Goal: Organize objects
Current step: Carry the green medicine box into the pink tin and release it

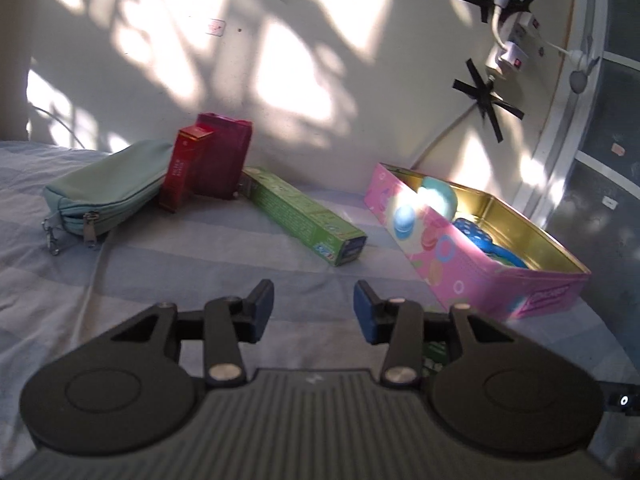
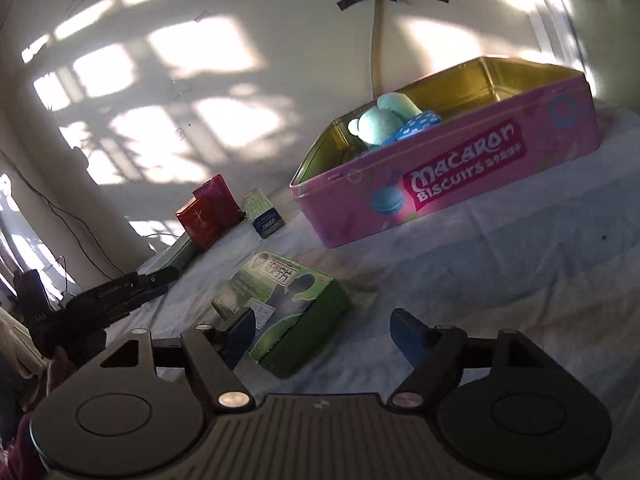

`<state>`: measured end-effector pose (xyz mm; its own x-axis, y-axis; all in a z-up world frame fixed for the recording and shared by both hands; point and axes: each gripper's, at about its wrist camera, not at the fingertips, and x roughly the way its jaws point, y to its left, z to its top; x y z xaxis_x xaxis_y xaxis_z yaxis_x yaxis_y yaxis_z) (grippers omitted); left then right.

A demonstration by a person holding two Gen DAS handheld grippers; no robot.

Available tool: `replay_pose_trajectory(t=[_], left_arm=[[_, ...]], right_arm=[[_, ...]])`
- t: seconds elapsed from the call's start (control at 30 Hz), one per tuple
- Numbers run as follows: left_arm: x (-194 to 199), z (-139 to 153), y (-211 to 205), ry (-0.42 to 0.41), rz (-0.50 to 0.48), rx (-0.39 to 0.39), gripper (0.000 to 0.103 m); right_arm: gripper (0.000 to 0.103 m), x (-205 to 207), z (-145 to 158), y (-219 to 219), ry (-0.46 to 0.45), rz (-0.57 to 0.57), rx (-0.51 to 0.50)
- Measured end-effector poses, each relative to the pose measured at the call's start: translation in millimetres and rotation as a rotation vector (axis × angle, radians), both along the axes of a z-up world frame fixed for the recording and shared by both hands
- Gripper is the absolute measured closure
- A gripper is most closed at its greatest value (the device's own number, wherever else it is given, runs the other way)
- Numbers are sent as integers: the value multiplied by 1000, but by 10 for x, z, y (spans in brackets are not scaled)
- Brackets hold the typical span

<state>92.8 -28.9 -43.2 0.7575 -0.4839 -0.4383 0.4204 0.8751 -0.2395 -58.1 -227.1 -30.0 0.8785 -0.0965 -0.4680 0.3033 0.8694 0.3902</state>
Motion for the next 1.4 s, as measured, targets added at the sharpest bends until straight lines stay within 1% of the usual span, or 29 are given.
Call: replay_pose_trajectory(t=[0.07, 0.1, 0.13, 0.17, 0.2, 0.23, 0.27, 0.3, 0.33, 0.37, 0.4, 0.43, 0.47, 0.53, 0.57, 0.6, 0.67, 0.77, 0.83, 0.9, 1.0, 1.13, 1.23, 1.27, 1.3, 1.37, 1.4], left_arm=[[-54, 2, -243, -3, -82, 30, 57], [-76, -7, -394, -8, -124, 67, 56], [-94, -14, -504, -13, -139, 107, 55], [-93, -32, -585, -15, -135, 145, 53], [-78, -61, -638, -11, -119, 180, 50], [-51, -95, -657, 7, -109, 192, 49], [-14, -134, -653, 41, -112, 186, 45], [23, -177, -623, 83, -125, 163, 42], [25, -205, -583, 97, -134, 127, 41], [18, -222, -563, 107, -146, 109, 41], [-2, -229, -555, 118, -172, 91, 42], [-12, -235, -551, 131, -201, 74, 45], [-39, -228, -577, 151, -238, 57, 49], [-115, -200, -657, 123, -227, 91, 49], [-149, -165, -703, 111, -234, 95, 49], [-174, -122, -733, 111, -241, 84, 49], [-221, -21, -783, 95, -242, 61, 49], [-284, 254, -924, 16, -267, 26, 49], [-272, 398, -1066, -28, -279, 21, 49], [-203, 528, -1272, -92, -286, 30, 49], [19, 594, -1591, -138, -271, 45, 48], [369, 505, -1944, -121, -254, 77, 48], [571, 380, -2148, -85, -223, 138, 48], [610, 351, -2187, -70, -201, 160, 48], [645, 324, -2204, -50, -164, 185, 48], [626, 332, -2126, -38, -142, 172, 49], [588, 349, -2077, -48, -143, 167, 48]], right_arm=[[23, 52, -8, 153, 30, 53, -129], [23, 92, -32, 213, 47, 65, -182], [23, 148, -70, 273, 73, 79, -238], [23, 212, -93, 319, 90, 91, -266], [23, 295, -124, 341, 110, 107, -282], [23, 367, -150, 339, 131, 121, -282], [23, 430, -177, 346, 145, 129, -281], [24, 492, -206, 361, 159, 133, -284], [25, 521, -235, 369, 171, 130, -288], [24, 542, -255, 371, 170, 128, -294], [26, 544, -260, 388, 160, 125, -307], [41, 540, -250, 395, 149, 132, -312], [52, 536, -237, 400, 138, 146, -309], [57, 503, -206, 409, 111, 129, -318], [59, 479, -197, 392, 102, 117, -326], [60, 433, -176, 374, 87, 93, -344], [60, 309, -93, 339, 28, 67, -382], [60, 159, 79, 272, -54, 17, -459], [60, 108, 205, 175, -99, -29, -497], [60, 153, 302, 25, -117, -68, -533], [60, 316, 373, -340, -125, -111, -531], [60, 602, 313, -819, -90, -156, -481], [57, 838, 200, -1022, -51, -183, -456], [53, 879, 169, -1067, -45, -198, -445], [52, 898, 145, -1100, -43, -212, -424], [52, 839, 128, -1100, -73, -216, -385], [52, 773, 124, -1067, -92, -220, -372]])
